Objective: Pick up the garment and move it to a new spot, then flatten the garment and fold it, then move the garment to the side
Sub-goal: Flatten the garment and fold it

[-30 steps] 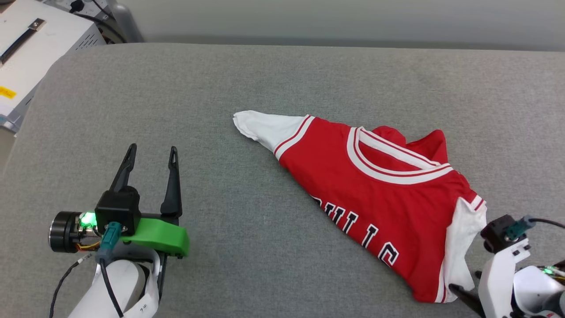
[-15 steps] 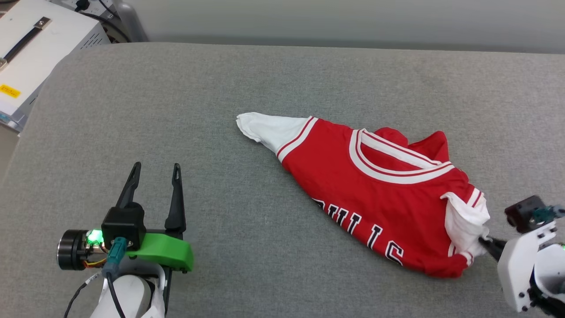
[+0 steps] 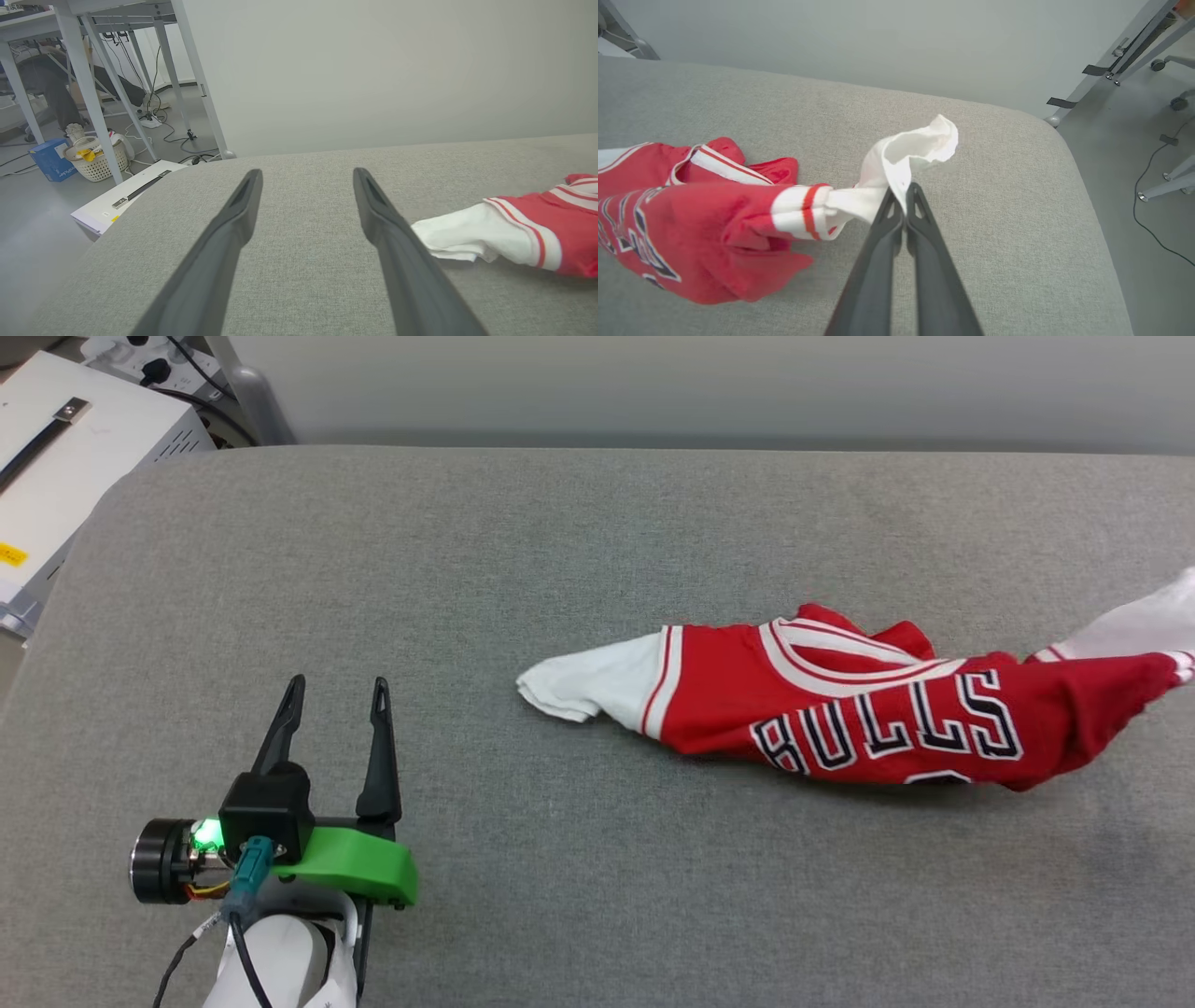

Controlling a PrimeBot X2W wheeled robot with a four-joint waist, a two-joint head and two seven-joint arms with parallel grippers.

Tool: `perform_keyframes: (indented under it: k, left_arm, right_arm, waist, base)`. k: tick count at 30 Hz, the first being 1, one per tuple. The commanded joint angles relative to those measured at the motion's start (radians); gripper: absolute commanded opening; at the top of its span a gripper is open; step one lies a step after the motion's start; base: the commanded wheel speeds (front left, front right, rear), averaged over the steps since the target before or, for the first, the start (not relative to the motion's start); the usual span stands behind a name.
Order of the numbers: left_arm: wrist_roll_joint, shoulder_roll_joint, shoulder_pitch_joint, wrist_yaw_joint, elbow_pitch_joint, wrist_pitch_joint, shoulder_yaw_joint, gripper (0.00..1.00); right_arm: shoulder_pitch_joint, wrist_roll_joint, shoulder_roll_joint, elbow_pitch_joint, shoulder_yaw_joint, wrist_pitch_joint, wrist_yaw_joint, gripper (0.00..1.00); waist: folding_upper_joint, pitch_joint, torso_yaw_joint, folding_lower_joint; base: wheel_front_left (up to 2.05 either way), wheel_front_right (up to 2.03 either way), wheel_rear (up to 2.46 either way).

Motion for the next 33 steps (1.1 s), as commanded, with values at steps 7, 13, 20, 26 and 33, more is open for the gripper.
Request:
perform_keyframes:
  k: [7, 13, 20, 26, 33]
  left_arm:
    - [0.029, -0.039, 0.025, -0.03, 0.011, -0.006, 0.028, 1.0]
    - [0.045, -0.058, 0.025, -0.051, 0.02, -0.006, 0.051, 1.0]
    - [0.064, -0.071, 0.022, -0.077, 0.039, -0.006, 0.07, 1.0]
    - [0.076, -0.069, 0.025, -0.095, 0.039, -0.006, 0.091, 1.0]
    - [0.089, -0.065, 0.01, -0.12, 0.03, -0.006, 0.102, 1.0]
  right_arm:
    - [0.122, -0.031, 0.092, 0.189, -0.162, -0.03, -0.001, 0.0]
    - [0.183, -0.039, 0.156, 0.37, -0.188, -0.031, -0.001, 0.0]
    - [0.142, -0.09, 0.164, 0.443, -0.23, -0.186, -0.001, 1.0]
    - [0.113, -0.246, 0.211, 0.311, -0.318, -0.396, -0.001, 1.0]
    - [0.111, -0.389, 0.346, 0.037, -0.319, -0.461, -0.001, 1.0]
  waist:
    - [0.0065, 0.008, 0.013, 0.0]
    - [0.0065, 0.017, 0.015, 0.0]
    - [0.0065, 0.002, 0.022, 0.0]
    - [0.0065, -0.023, 0.023, 0.0]
    - [0.0065, -0.039, 0.01, 0.0]
  base:
    - [0.0, 0.0, 0.0]
    - [0.0, 0.0, 0.0]
    - [0.0, 0.0, 0.0]
    - [0.0, 0.0, 0.0]
    - [0.0, 0.0, 0.0]
